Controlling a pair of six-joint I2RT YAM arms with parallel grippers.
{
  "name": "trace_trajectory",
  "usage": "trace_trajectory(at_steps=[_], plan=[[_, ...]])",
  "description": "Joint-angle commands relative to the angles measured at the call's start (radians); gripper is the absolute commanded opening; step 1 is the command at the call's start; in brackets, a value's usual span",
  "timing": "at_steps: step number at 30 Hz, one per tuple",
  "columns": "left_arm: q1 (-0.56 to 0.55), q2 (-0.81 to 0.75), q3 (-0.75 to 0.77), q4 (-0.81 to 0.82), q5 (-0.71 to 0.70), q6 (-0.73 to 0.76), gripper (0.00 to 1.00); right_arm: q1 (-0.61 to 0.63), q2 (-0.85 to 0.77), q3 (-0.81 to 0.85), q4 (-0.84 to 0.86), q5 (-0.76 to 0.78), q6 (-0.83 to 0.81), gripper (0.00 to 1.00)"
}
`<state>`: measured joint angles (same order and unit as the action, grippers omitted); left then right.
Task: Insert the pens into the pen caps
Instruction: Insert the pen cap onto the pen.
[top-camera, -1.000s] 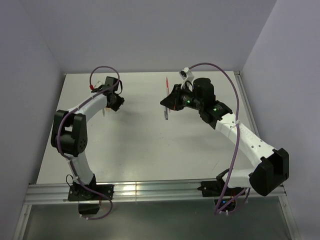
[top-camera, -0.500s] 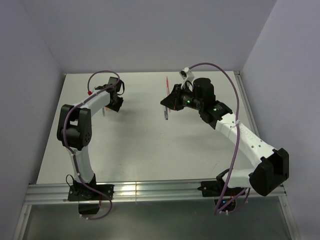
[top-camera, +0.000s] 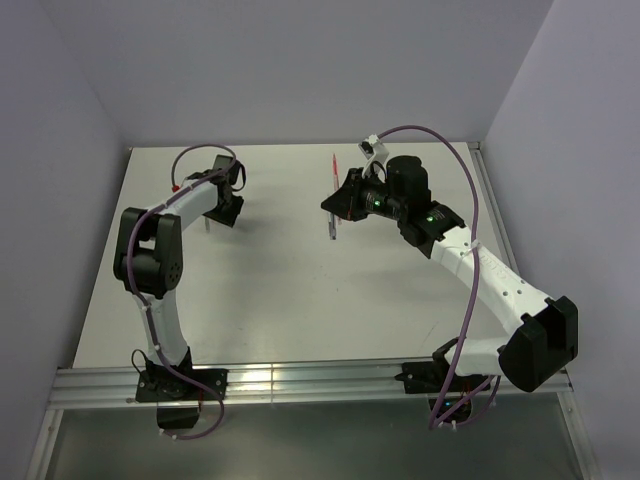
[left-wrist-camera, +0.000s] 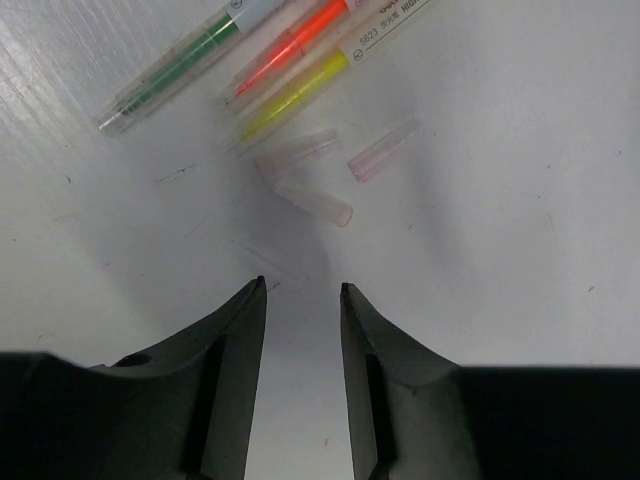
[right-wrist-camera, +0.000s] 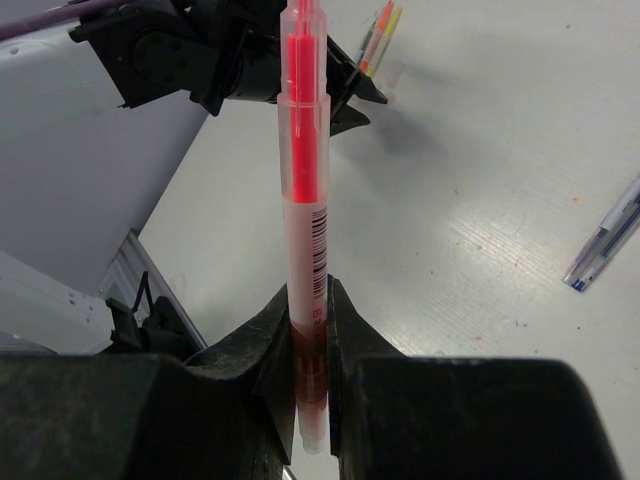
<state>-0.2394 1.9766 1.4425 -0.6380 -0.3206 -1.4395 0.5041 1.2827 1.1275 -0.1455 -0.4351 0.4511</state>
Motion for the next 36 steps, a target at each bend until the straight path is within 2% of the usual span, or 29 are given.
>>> trace_trajectory(at_steps=[1, 36], plan=[[0.008, 0.014, 0.019, -0.017, -0.02, -0.032, 0.41, 0.001, -0.01, 0.051, 0.014, 0.002, -0.014, 0.0], [0.011, 0.093, 0.007, -0.042, 0.003, -0.021, 0.34, 0.001, -0.008, 0.054, 0.011, -0.005, -0.017, 0.0]])
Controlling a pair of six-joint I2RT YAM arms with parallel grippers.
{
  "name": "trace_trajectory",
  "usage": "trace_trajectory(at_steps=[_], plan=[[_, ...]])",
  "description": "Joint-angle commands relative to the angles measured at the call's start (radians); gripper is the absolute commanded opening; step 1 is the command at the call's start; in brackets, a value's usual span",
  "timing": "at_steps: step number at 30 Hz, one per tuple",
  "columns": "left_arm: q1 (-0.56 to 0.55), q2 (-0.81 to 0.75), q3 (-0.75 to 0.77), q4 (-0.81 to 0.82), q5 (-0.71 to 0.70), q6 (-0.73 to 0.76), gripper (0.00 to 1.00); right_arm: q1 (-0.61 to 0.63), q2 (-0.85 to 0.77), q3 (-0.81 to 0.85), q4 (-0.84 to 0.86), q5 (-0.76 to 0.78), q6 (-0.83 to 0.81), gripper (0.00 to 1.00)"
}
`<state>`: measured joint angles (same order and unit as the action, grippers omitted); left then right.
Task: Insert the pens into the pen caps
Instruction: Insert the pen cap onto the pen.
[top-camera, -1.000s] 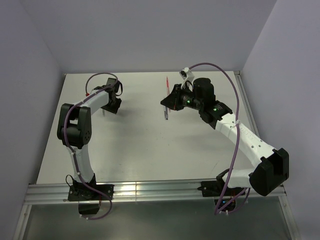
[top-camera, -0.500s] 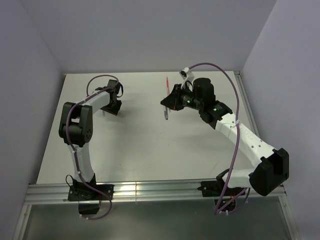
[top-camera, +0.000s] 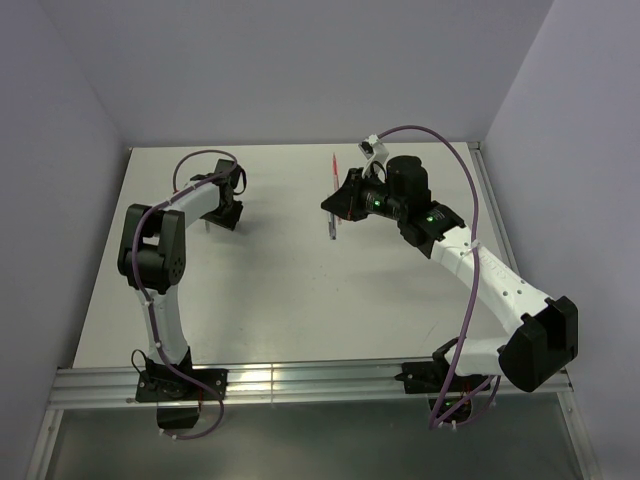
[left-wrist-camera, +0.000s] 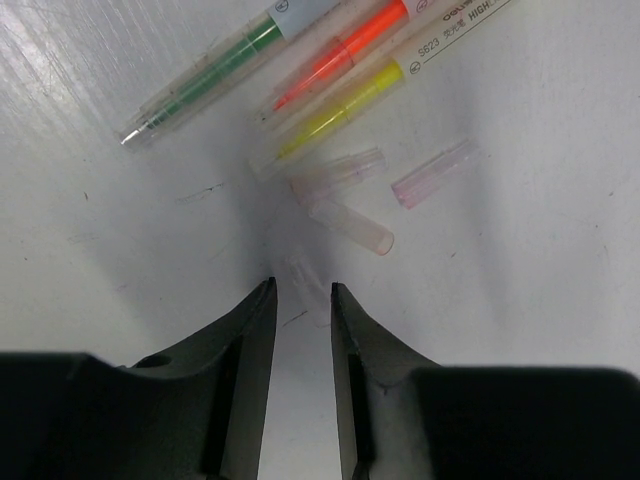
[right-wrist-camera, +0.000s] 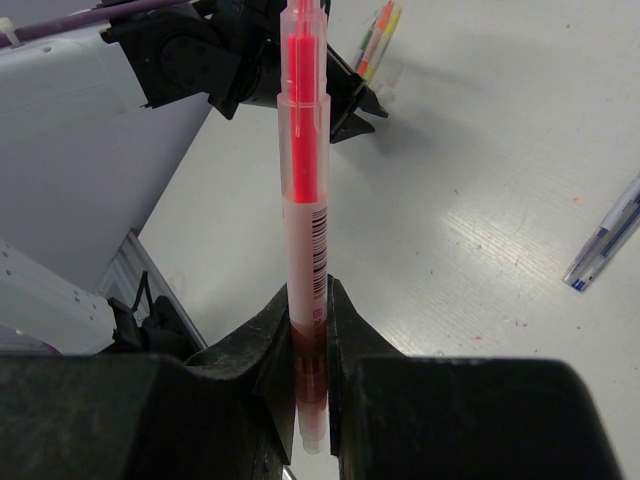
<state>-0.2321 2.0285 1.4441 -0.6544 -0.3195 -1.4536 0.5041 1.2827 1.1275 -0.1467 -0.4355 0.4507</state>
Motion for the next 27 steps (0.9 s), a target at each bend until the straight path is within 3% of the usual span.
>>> trace_trajectory(at_steps=[1, 13, 27], plan=[[0.004, 0.045, 0.009, -0.031, 0.002, -0.005, 0.33, -0.001, -0.009, 0.054, 0.012, -0.005, -0.02, 0.0], [-0.027, 0.073, -0.013, -0.074, -0.03, 0.029, 0.31, 0.001, -0.017, 0.058, 0.009, -0.017, -0.021, 0.0], [-0.084, 0.024, -0.092, -0.06, -0.069, 0.084, 0.18, 0.001, -0.019, 0.064, 0.002, -0.029, -0.021, 0.0]])
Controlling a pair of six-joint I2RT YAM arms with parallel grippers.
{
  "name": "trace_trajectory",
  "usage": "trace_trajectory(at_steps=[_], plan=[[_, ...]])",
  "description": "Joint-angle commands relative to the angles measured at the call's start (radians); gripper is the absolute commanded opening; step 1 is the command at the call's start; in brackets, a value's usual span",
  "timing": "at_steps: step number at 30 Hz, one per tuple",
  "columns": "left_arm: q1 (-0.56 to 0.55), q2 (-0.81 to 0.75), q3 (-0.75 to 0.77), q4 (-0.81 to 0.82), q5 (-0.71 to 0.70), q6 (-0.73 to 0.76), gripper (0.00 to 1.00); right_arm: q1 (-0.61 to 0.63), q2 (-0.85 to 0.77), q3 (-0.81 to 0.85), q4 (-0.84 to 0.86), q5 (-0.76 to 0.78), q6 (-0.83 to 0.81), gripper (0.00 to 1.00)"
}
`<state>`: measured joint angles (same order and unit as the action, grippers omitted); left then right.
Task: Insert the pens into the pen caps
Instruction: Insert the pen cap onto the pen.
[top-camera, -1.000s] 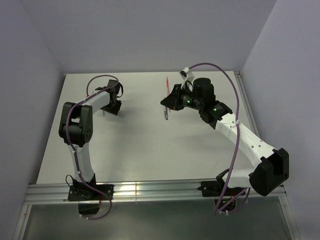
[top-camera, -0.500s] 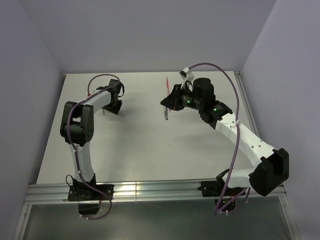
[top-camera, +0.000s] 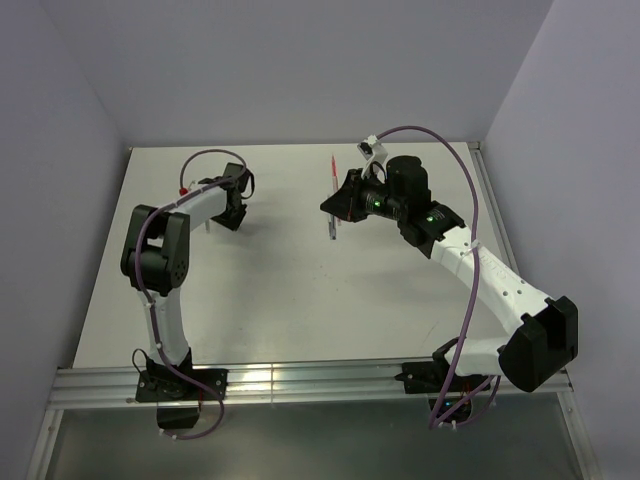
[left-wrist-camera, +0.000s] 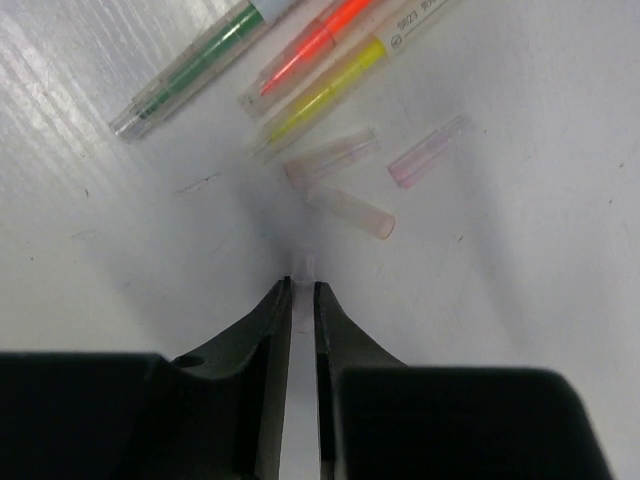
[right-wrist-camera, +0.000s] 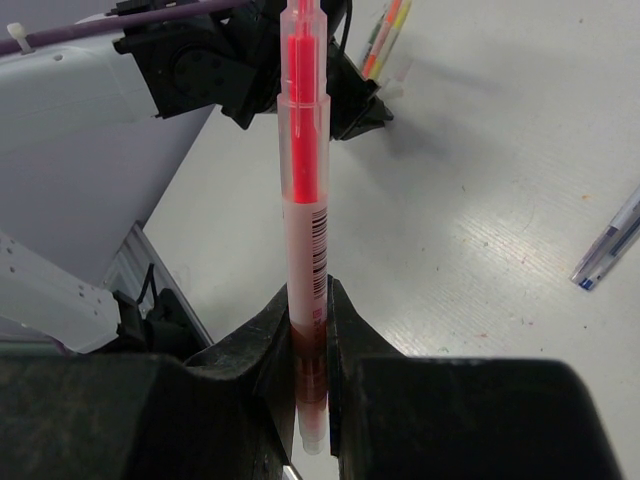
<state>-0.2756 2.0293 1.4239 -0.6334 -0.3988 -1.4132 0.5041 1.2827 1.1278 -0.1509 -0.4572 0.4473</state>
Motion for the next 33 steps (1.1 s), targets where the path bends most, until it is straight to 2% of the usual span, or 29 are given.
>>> trace_trajectory(at_steps=[1, 9, 13, 16, 19, 26, 33], plan=[[-0.051, 0.014, -0.082, -0.08, 0.002, 0.051, 0.18, 0.001, -0.019, 0.064, 0.007, -0.006, -0.016, 0.0], [-0.177, -0.049, -0.187, -0.023, 0.003, 0.157, 0.12, 0.001, -0.014, 0.069, -0.003, -0.001, -0.019, 0.0], [-0.209, -0.07, -0.209, 0.009, 0.023, 0.252, 0.07, 0.001, -0.013, 0.069, -0.004, 0.002, -0.021, 0.0], [-0.231, -0.086, -0.212, 0.001, 0.011, 0.302, 0.07, 0.001, -0.01, 0.07, -0.003, -0.003, -0.021, 0.0], [-0.232, -0.092, -0.226, -0.002, 0.015, 0.33, 0.1, 0.001, -0.002, 0.072, -0.001, -0.009, -0.019, 0.0], [-0.231, -0.061, -0.204, -0.023, 0.014, 0.358, 0.23, 0.001, 0.001, 0.072, -0.001, -0.011, -0.019, 0.0], [-0.232, -0.037, -0.171, -0.045, -0.014, 0.355, 0.29, 0.001, -0.002, 0.07, -0.001, -0.008, -0.019, 0.0]])
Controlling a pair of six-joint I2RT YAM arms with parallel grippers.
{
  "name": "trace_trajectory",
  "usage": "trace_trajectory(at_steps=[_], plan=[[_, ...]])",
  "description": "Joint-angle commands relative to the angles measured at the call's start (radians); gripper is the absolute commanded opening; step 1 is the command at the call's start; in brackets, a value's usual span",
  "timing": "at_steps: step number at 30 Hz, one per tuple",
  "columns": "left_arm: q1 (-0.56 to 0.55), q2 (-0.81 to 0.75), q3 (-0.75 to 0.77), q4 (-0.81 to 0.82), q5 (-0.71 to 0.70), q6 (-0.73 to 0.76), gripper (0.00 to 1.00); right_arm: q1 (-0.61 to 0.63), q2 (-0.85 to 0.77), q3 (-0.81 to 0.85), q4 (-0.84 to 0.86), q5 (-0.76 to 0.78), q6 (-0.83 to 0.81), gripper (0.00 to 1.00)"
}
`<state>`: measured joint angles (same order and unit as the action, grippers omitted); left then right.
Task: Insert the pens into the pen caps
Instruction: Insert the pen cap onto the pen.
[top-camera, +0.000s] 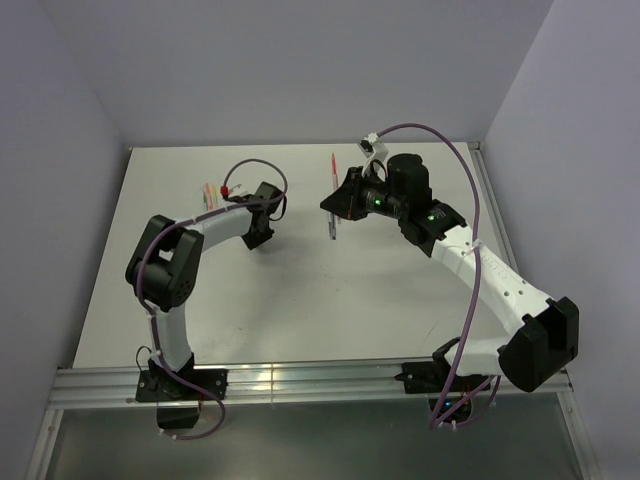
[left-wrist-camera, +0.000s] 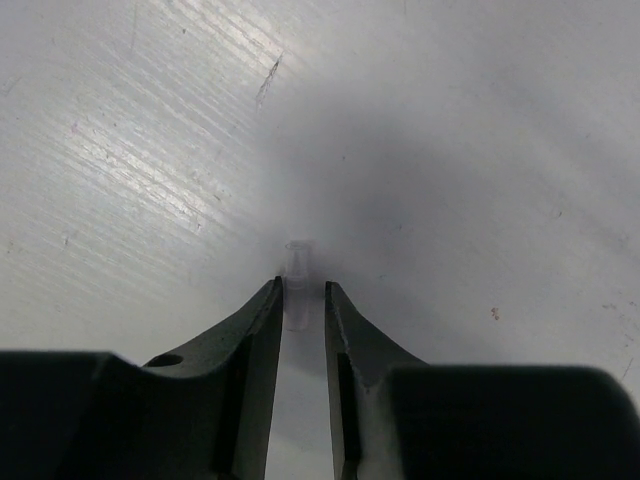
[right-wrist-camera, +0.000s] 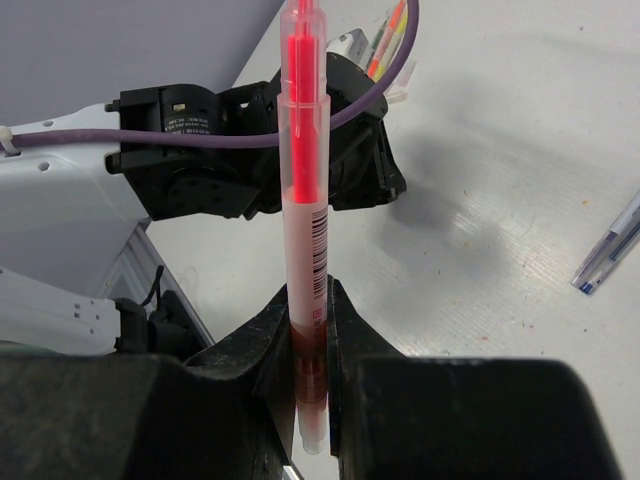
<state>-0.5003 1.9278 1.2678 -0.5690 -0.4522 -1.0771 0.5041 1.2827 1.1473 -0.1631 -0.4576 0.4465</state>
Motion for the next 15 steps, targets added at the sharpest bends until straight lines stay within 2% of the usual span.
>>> trace_trajectory(at_steps=[1, 3, 15], plan=[[-0.006, 0.069, -0.01, -0.111, 0.037, 0.02, 0.3, 0.001, -0.002, 0.052, 0.01, -0.009, -0.019, 0.0], [-0.004, 0.073, -0.004, -0.112, 0.035, 0.02, 0.32, 0.001, -0.003, 0.051, 0.01, -0.007, -0.02, 0.0], [0.048, 0.048, -0.05, -0.094, 0.049, -0.003, 0.32, 0.001, -0.003, 0.049, 0.01, -0.012, -0.02, 0.0]])
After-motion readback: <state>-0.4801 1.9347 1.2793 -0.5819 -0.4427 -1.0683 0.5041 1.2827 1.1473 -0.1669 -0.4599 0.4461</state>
